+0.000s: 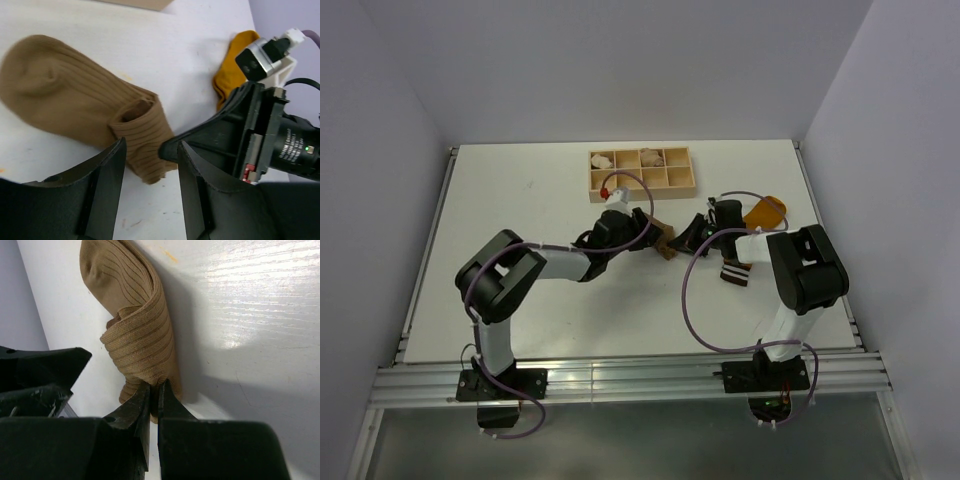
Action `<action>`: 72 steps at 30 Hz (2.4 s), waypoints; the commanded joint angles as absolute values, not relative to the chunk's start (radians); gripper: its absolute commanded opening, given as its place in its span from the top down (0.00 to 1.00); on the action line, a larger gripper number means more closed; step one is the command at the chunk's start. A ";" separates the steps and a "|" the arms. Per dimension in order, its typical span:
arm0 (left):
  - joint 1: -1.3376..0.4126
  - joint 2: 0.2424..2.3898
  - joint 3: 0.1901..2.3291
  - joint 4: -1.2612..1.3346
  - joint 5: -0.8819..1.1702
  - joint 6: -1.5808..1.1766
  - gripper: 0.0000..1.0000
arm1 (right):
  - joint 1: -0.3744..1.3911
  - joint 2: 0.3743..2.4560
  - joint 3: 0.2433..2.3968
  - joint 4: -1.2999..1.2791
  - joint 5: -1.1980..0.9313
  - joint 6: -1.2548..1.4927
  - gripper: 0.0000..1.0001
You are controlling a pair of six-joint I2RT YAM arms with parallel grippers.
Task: Roll the socks
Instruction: Roll the sock at the center of the board.
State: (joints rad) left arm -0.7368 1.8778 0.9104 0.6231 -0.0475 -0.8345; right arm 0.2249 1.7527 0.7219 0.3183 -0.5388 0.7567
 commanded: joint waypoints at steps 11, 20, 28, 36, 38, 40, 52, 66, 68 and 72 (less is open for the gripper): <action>-0.749 1.980 0.991 0.612 -0.025 -0.933 0.49 | 0.242 1.776 0.741 0.276 -0.492 0.724 1.00; -0.755 1.999 1.014 0.638 -0.009 -0.936 0.49 | 0.253 1.782 0.752 0.273 -0.489 0.727 1.00; -0.755 2.003 1.029 0.604 -0.009 -0.942 0.49 | 0.258 1.783 0.752 0.268 -0.486 0.724 1.00; -0.758 1.957 1.031 0.577 -0.051 -0.882 0.48 | 0.261 1.789 0.750 0.278 -0.491 0.727 1.00; -0.756 1.954 1.022 0.594 -0.058 -0.884 0.48 | 0.261 1.789 0.750 0.275 -0.489 0.724 1.00; -0.756 1.957 1.025 0.584 -0.072 -0.877 0.48 | 0.261 1.786 0.750 0.270 -0.486 0.718 1.00; -0.761 1.976 1.060 0.551 -0.088 -0.861 0.47 | 0.262 1.793 0.750 0.281 -0.497 0.726 1.00; -0.761 2.046 1.117 0.517 -0.035 -0.899 0.46 | 0.275 1.799 0.761 0.265 -0.492 0.715 0.98; -0.762 2.057 1.120 0.531 -0.015 -0.907 0.48 | 0.278 1.798 0.761 0.264 -0.492 0.710 0.95; -0.762 2.065 1.118 0.587 0.034 -0.908 0.62 | 0.279 1.795 0.758 0.271 -0.497 0.703 0.85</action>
